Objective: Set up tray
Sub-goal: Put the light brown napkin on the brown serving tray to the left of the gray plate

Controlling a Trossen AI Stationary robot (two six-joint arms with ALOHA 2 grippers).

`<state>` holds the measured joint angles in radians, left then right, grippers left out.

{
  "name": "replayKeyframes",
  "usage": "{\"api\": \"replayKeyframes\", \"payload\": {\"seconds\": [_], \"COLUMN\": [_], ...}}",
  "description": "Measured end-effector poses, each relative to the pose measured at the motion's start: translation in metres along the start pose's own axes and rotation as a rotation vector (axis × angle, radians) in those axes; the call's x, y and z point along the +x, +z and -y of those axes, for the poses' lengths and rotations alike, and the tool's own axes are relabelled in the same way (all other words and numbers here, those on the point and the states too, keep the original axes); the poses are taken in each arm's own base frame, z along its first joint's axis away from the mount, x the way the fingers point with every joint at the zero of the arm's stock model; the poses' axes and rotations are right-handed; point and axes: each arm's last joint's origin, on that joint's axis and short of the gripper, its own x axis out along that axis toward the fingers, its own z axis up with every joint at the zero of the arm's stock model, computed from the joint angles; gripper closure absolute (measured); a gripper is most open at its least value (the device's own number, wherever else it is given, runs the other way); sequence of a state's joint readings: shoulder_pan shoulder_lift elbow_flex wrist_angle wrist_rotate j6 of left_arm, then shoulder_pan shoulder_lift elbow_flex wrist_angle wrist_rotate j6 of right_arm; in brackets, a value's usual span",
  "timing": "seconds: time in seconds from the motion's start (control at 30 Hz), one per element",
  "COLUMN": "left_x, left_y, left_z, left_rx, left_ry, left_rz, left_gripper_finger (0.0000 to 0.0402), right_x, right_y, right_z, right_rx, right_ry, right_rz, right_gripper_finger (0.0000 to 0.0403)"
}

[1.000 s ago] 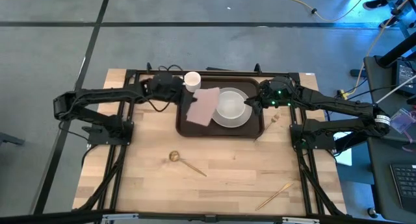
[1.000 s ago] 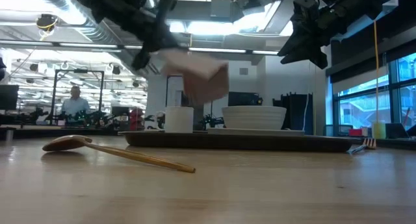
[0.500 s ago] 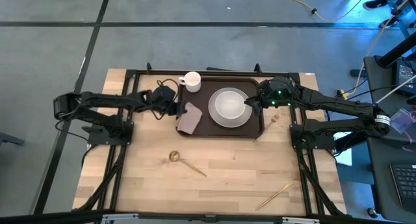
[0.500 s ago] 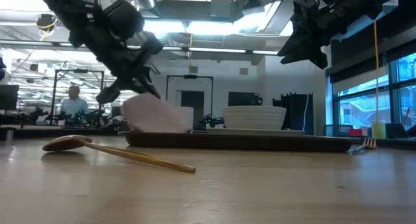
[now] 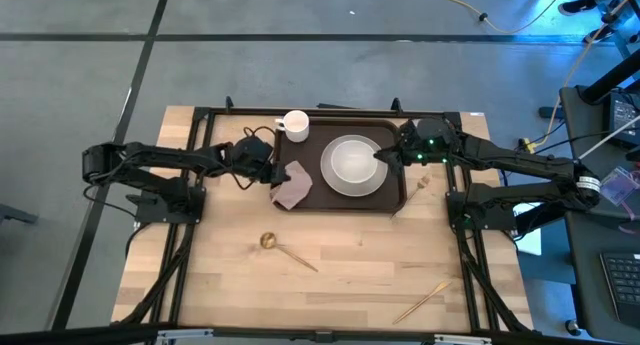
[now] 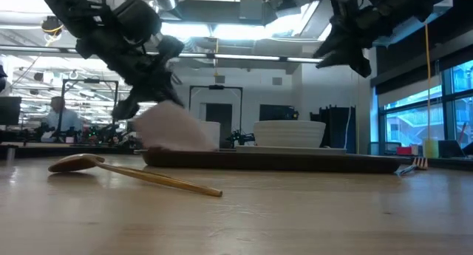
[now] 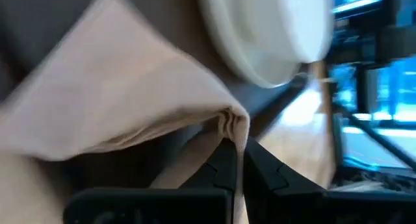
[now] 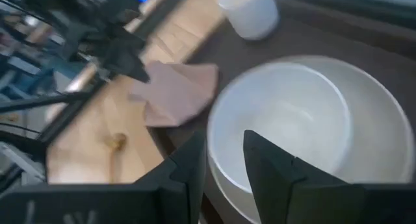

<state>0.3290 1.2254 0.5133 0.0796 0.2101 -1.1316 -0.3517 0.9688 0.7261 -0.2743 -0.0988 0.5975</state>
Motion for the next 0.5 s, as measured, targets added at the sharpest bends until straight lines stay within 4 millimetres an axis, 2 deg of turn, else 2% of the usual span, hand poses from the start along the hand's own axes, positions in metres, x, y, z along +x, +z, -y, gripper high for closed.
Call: {"api": "replayKeyframes", "payload": {"seconds": [0.13,0.23,0.37,0.5], "left_x": [-0.001,-0.002,-0.005,-0.013], "left_y": [0.005,0.008,0.015,0.025], "left_z": [0.009,0.012,0.022,0.035], "left_rx": [0.023,0.026,0.035,0.034], "left_ry": [-0.099,-0.141,-0.268,-0.429], "left_rz": [0.043,0.049,0.069,0.121], "left_gripper_finger": [0.0398,0.0398,0.0398,0.0398], "right_x": [0.005,0.016,0.034,0.046], "right_y": [0.003,0.003,0.001,-0.004], "right_z": [-0.016,-0.030,-0.039,-0.040], "right_rx": [-0.064,-0.107,-0.002,0.062], "right_ry": [0.123,0.244,0.312,0.330], "right_rz": [0.062,0.078,0.070,0.022], "right_gripper_finger": [0.0295,0.0295,0.0295,0.0294]}}
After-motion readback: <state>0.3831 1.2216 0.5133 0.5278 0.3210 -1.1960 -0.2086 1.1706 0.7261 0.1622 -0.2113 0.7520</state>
